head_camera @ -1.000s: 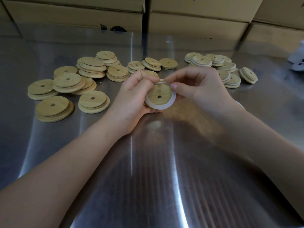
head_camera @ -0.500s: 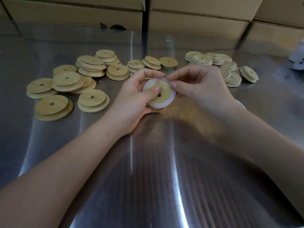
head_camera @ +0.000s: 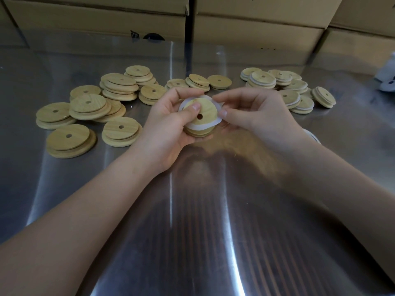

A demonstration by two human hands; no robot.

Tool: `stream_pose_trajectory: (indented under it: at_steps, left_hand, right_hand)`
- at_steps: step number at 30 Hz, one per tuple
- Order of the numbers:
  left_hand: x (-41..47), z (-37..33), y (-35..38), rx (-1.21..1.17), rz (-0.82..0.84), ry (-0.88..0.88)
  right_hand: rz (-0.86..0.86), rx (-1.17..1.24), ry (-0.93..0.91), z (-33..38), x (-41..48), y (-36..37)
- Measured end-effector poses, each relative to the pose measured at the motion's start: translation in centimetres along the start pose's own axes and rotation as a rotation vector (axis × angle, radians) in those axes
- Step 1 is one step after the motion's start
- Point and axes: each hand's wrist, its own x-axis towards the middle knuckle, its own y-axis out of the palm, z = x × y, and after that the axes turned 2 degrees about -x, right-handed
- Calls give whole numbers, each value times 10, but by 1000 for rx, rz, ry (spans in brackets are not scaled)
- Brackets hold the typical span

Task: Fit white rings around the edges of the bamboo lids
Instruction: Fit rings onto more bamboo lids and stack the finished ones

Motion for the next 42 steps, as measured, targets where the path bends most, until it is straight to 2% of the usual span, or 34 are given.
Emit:
stream_pose_trajectory:
  at_steps: [16, 20, 24, 29, 42]
  left_hand:
    - [-3, 2, -1, -16, 11, 43]
    - [-2, -1, -3, -57, 71, 65]
    - [0, -4, -5, -53, 168, 106]
    - [2, -8, -9, 162, 130, 208]
    - [0, 1, -6, 496, 110, 438]
  right_hand:
    - [26, 93, 20, 0, 0, 1]
    - [42, 55, -21, 3, 0, 1]
    - [-36, 76, -76, 2, -2, 5]
    - [-100, -1, -162, 0, -3, 5]
    - [-141, -409, -521, -4, -6, 6]
